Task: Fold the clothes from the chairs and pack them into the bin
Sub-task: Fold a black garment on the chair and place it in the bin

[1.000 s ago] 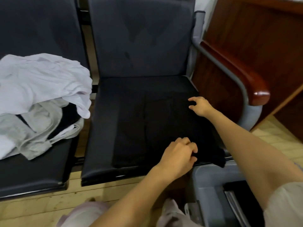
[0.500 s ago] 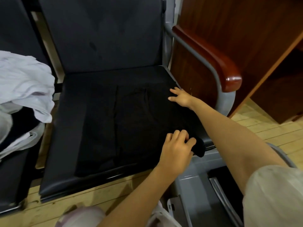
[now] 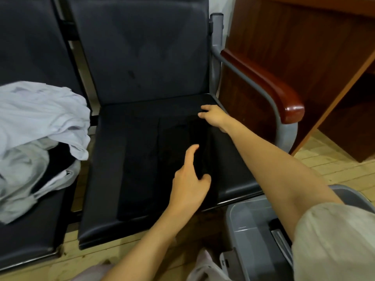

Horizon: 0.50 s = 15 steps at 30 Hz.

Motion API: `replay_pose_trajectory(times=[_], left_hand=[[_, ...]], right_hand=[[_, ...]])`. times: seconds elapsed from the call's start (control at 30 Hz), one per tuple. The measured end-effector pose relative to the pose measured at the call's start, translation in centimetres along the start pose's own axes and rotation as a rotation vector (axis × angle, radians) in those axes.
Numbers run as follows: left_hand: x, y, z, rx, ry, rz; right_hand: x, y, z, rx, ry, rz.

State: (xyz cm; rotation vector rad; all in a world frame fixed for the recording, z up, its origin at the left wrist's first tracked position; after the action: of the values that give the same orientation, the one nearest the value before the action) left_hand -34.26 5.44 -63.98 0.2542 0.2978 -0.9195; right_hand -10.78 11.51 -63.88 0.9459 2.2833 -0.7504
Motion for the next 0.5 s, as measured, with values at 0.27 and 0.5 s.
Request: replay_pose_trajectory(times=[0.27,0.5], left_hand=[[-3.7,-2.6,-3.5,-0.323,-0.136,-0.168],[-5.5,-3.3,-4.9,-0.336,0.129,-0.200]], right_hand=[[9.8,-1.2,-6.2,-0.066,-0.217,-0.200],[11.4,-1.6,-5.3,-0.166,-0.197,-0.116]])
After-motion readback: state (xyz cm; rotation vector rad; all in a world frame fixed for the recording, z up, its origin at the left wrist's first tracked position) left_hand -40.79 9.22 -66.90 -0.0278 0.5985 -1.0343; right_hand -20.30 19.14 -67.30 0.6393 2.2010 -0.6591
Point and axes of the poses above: each hand's wrist, its own y-axis towards the middle knuckle, its own x-axis out of the palm, z = x × y, the point moved 7 cm from there along y, towards the middle knuckle, and after that the axes turned 10 degrees about x, right-handed, at the moved point
